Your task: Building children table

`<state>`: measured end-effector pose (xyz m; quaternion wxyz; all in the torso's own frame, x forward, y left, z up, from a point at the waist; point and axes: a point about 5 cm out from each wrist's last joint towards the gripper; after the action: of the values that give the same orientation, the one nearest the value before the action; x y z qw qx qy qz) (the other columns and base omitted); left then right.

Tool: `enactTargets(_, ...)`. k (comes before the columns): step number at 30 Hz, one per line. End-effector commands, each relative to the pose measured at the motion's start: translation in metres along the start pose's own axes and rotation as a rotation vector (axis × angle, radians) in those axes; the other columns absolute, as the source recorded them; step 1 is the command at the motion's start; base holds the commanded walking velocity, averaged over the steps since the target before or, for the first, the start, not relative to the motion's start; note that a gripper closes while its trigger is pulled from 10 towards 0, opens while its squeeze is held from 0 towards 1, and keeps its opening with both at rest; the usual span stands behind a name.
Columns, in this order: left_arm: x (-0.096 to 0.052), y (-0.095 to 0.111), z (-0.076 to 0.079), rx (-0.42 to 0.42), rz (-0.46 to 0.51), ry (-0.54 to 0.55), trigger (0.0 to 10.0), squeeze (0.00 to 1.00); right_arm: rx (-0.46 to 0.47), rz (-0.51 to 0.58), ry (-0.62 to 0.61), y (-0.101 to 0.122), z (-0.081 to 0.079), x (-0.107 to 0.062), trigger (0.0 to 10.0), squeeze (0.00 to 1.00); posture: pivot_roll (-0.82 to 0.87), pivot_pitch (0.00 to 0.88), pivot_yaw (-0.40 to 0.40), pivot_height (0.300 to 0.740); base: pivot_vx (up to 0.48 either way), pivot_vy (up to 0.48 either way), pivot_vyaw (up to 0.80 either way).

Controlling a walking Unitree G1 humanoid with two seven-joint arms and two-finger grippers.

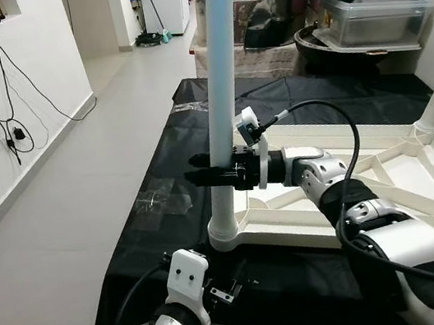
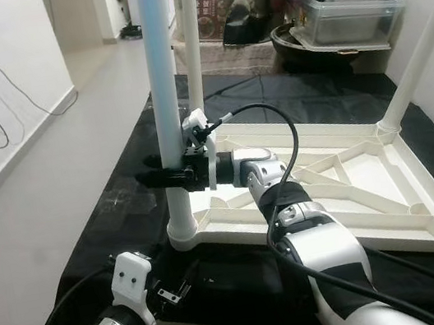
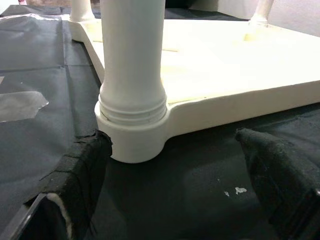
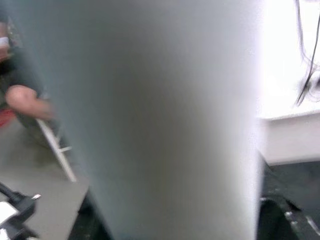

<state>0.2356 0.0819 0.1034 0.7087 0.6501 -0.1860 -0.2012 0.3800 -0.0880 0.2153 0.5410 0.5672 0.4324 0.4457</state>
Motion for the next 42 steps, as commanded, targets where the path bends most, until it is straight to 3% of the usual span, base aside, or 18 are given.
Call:
enactTargets(1, -0.001, -0.001, 0.003, 0.001, -0.008, -0.004, 10.0, 0.0, 0.004, 0.025, -0.11, -0.006, 0.003, -0.001, 0.0, 0.0, 0.21, 0.0, -0.113, 0.74, 0.0, 0.0, 0.0)
enactTargets(2, -0.001, -0.001, 0.003, 0.001, -0.008, -0.004, 10.0, 0.0, 0.004, 0.025, -0.11, -0.006, 0.003, -0.001, 0.0, 0.0, 0.21, 0.0, -0.113, 0.74, 0.0, 0.0, 0.0)
enactTargets(6, 0.0, -0.001, 0.001, -0.007, -0.013, -0.016, 10.0, 0.0, -0.014, 0.029, -0.871, -0.016, 0.035, -0.041, 0.0, 0.0, 0.17, 0.0, -0.08, 0.74, 0.0, 0.0, 0.0)
enactTargets(9, 0.0, -0.001, 0.001, -0.008, -0.014, -0.016, 10.0, 0.0, 0.006, 0.028, -0.95, -0.018, 0.038, -0.047, 0.0, 0.0, 0.17, 0.0, -0.08, 0.74, 0.0, 0.0, 0.0)
enactTargets(10, 0.0, -0.001, 0.001, -0.008, -0.015, -0.02, 10.0, 0.0, -0.021, -0.014, -1.181, -0.026, 0.039, -0.066, 0.0, 0.0, 0.14, 0.0, -0.065, 0.74, 0.0, 0.0, 0.0)
enactTargets(11, 0.0, -0.001, 0.001, -0.008, -0.015, -0.02, 10.0, 0.0, -0.021, -0.014, -1.181, -0.026, 0.039, -0.066, 0.0, 0.0, 0.14, 0.0, -0.065, 0.74, 0.0, 0.0, 0.0)
enactTargets(14, 0.001, -0.001, -0.001, -0.008, -0.017, -0.026, 10.0, 0.0, -0.041, -0.047, -1.637, -0.041, 0.028, -0.103, 0.0, 0.0, 0.15, 0.0, -0.069, 0.74, 0.0, 0.0, 0.0)
enactTargets(18, 0.001, -0.001, -0.001, -0.001, -0.015, -0.022, 10.0, 0.0, 0.03, -0.024, -1.759, -0.049, 0.008, -0.092, 0.0, 0.0, 0.16, 0.0, -0.072, 0.74, 0.0, 0.0, 0.0)
enactTargets(20, 0.001, -0.001, -0.001, 0.003, -0.014, -0.02, 10.0, 0.0, 0.045, 0.001, -1.74, -0.047, 0.001, -0.073, 0.0, 0.0, 0.15, 0.0, -0.072, 0.74, 0.0, 0.0, 0.0)
enactTargets(21, 0.001, -0.001, -0.001, 0.003, -0.014, -0.02, 10.0, 0.0, 0.035, 0.023, -1.688, -0.044, 0.001, -0.061, 2.1, 0.0, 0.15, 0.0, -0.074, 0.74, 0.0, 0.0, 0.0)
enactTargets(22, 0.001, -0.001, -0.001, 0.003, -0.013, -0.019, 10.0, 0.0, 0.013, 0.04, -1.631, -0.041, 0.001, -0.05, 10.0, 0.0, 0.15, 0.0, -0.076, 0.74, 0.0, 0.0, 0.0)
enactTargets(23, 0.001, -0.001, -0.001, 0.003, -0.013, -0.019, 10.0, 0.0, 0.009, 0.068, -1.544, -0.039, 0.002, -0.038, 10.0, 1.0, 0.15, 0.0, -0.075, 0.74, 0.0, 0.0, 0.0)
enactTargets(28, 0.002, -0.001, -0.001, 0.002, -0.011, -0.017, 10.0, 0.0, -0.049, 0.124, -1.406, -0.033, 0.003, -0.025, 10.0, 1.0, 0.15, 0.0, -0.081, 0.74, 0.0, 0.0, 0.0)
enactTargets(29, 0.002, -0.001, -0.001, 0.002, -0.011, -0.016, 10.0, 0.0, -0.051, 0.143, -1.363, -0.031, 0.005, -0.024, 10.0, 0.87, 0.15, 0.0, -0.082, 0.74, 0.0, 0.0, 0.0)
enactTargets(30, 0.002, -0.001, -0.002, 0.001, -0.011, -0.015, 10.0, 0.0, -0.04, 0.167, -1.311, -0.029, 0.007, -0.023, 10.0, 0.0, 0.15, 0.0, -0.082, 0.74, 0.0, 0.0, 0.0)
enactTargets(32, 0.003, -0.001, -0.002, 0.0, -0.011, -0.015, 10.0, 0.0, 0.001, 0.187, -1.133, -0.026, 0.009, -0.02, 10.0, 0.0, 0.15, 0.0, -0.081, 0.74, 0.0, 0.0, 0.0)
enactTargets(37, 0.004, -0.001, -0.002, -0.001, -0.01, -0.017, 10.0, 0.0, -0.089, 0.001, -0.576, -0.021, 0.004, -0.028, 10.0, 0.0, 0.14, 0.0, -0.082, 0.74, 0.0, 0.0, 0.0)
enactTargets(42, 0.005, -0.002, -0.003, -0.001, -0.011, -0.017, 10.0, 0.0, -0.084, -0.026, -0.436, -0.017, 0.004, -0.034, 10.0, 0.0, 0.14, 0.0, -0.081, 0.74, 0.0, 0.0, 0.0)
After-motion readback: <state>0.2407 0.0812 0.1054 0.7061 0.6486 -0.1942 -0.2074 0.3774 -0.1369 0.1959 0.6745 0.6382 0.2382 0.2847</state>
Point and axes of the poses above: a point about 5 cm out from each wrist's last joint towards the gripper, its own x axis pointing out of the wrist towards the gripper, its own y axis along the axis of the wrist's last joint, z = x × y, and after that the axes turned 5 degrees about -x, right-handed
